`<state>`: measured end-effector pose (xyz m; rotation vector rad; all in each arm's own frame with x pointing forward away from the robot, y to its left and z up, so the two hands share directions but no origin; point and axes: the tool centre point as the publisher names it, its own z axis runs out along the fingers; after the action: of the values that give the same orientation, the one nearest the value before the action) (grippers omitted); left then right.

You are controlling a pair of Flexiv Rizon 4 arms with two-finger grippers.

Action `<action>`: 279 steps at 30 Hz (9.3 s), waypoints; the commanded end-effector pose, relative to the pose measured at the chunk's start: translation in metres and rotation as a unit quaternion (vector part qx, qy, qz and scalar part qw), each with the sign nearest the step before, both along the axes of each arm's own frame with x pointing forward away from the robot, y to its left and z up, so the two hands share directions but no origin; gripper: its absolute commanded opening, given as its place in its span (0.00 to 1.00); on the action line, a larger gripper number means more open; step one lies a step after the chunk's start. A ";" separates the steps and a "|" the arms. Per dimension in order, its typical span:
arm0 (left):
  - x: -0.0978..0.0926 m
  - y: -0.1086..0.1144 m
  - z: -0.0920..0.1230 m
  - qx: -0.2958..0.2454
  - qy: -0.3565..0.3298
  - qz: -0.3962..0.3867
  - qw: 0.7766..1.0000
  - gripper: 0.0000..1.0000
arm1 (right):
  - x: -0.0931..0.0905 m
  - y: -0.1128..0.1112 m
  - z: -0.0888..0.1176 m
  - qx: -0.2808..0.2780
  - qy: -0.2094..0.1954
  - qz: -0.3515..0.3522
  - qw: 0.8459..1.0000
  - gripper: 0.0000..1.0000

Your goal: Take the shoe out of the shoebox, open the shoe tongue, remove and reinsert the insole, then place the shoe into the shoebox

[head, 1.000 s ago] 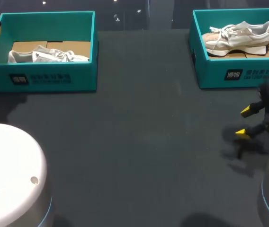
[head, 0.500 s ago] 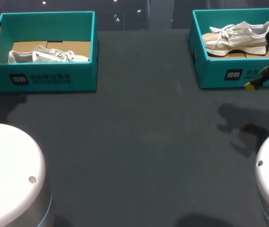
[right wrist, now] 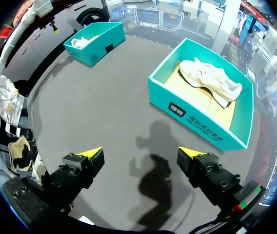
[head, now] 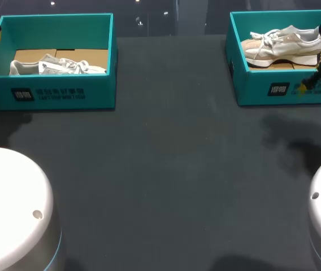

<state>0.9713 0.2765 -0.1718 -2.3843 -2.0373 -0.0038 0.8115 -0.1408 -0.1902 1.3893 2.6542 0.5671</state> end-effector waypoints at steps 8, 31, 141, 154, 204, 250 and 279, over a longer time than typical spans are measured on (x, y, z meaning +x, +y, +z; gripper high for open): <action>-0.001 0.000 0.000 0.001 -0.001 0.000 1.000 1.00 | 0.136 -0.035 0.010 -0.076 0.082 -0.120 0.987 1.00; -0.001 0.000 0.000 0.001 -0.001 0.000 1.000 1.00 | 0.233 -0.073 0.001 -0.077 0.106 -0.262 0.956 1.00; -0.001 0.000 0.000 0.001 -0.001 0.000 1.000 1.00 | 0.353 -0.187 -0.145 -0.116 0.186 -0.320 0.922 0.00; -0.001 0.000 0.000 0.001 -0.001 0.000 1.000 1.00 | 0.354 -0.180 -0.070 -0.131 0.171 -0.326 0.920 0.00; -0.001 0.000 0.000 0.001 -0.001 0.000 1.000 1.00 | 0.068 0.066 0.075 -0.200 0.005 -0.311 0.929 0.00; -0.001 0.000 0.000 0.001 -0.001 0.000 1.000 1.00 | -0.061 0.159 0.008 -0.300 -0.043 -0.361 0.882 0.00; -0.001 0.000 0.000 0.001 -0.001 0.000 1.000 1.00 | -0.146 0.224 -0.117 -0.233 0.062 -0.391 0.888 0.00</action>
<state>0.9712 0.2764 -0.1717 -2.3846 -2.0376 -0.0031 0.6661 0.0732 -0.2960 2.0999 1.8593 -0.2335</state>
